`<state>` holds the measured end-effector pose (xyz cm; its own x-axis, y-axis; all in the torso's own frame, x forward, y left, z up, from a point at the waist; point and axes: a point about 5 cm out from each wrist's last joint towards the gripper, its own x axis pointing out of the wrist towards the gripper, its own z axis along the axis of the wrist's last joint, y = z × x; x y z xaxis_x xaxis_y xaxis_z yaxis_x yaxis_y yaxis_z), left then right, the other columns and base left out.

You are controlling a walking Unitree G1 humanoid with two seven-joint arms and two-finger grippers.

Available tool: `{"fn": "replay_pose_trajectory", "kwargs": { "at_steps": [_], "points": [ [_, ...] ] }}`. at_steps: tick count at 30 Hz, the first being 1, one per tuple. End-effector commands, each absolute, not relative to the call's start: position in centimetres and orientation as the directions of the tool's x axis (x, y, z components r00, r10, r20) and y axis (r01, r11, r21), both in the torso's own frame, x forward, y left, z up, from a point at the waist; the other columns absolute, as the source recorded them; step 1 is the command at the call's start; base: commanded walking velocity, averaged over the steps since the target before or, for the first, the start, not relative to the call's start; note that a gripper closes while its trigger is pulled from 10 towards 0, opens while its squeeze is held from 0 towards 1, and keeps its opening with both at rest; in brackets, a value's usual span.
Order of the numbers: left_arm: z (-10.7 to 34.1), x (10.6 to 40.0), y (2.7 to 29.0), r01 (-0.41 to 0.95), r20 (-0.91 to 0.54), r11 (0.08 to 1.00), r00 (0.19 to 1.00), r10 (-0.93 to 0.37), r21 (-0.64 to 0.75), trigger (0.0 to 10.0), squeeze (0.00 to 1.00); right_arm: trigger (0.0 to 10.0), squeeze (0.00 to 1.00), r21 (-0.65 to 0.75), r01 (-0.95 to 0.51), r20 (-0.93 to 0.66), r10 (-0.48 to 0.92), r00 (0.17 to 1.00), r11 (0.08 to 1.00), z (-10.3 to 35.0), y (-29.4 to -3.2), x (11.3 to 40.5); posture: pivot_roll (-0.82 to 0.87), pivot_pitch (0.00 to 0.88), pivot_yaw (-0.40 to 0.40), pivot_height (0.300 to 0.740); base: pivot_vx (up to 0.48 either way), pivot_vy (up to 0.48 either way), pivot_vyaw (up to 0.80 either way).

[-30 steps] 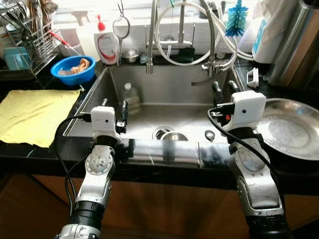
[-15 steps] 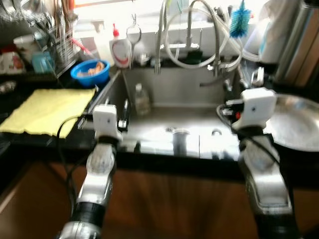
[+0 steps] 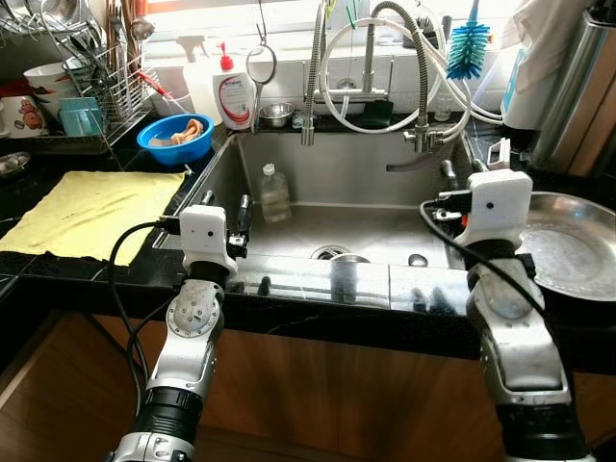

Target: Kitchen organization

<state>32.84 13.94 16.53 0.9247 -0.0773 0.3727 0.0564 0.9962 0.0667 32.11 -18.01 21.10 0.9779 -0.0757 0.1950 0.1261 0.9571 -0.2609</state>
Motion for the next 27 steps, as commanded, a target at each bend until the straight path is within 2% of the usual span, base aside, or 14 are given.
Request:
{"fn": "replay_pose_trajectory", "kwargs": {
  "at_steps": [1,8,27],
  "points": [
    [16.4,33.0,14.1,0.055,0.361,0.997,0.930,-0.072,0.058,10.0,0.00,10.0,1.00,-0.265,0.134,0.154,-0.095,0.983,0.955,21.1,-18.1,32.3,-0.27,0.000,0.099,0.740,0.000,0.000,0.00],
    [16.4,33.1,13.7,0.073,0.357,0.996,0.930,-0.089,0.057,10.0,0.00,10.0,1.00,-0.261,0.177,-0.013,-0.187,0.982,0.949,19.3,-18.9,32.1,-0.28,0.000,0.100,0.740,0.000,0.000,0.00],
    [16.2,33.2,13.1,0.112,0.349,0.992,0.929,-0.124,0.055,10.0,0.00,10.0,1.00,-0.258,0.172,-0.077,-0.198,0.977,0.951,18.9,-18.4,32.2,-0.28,0.000,0.097,0.740,0.000,0.000,0.00]
  ]
}}
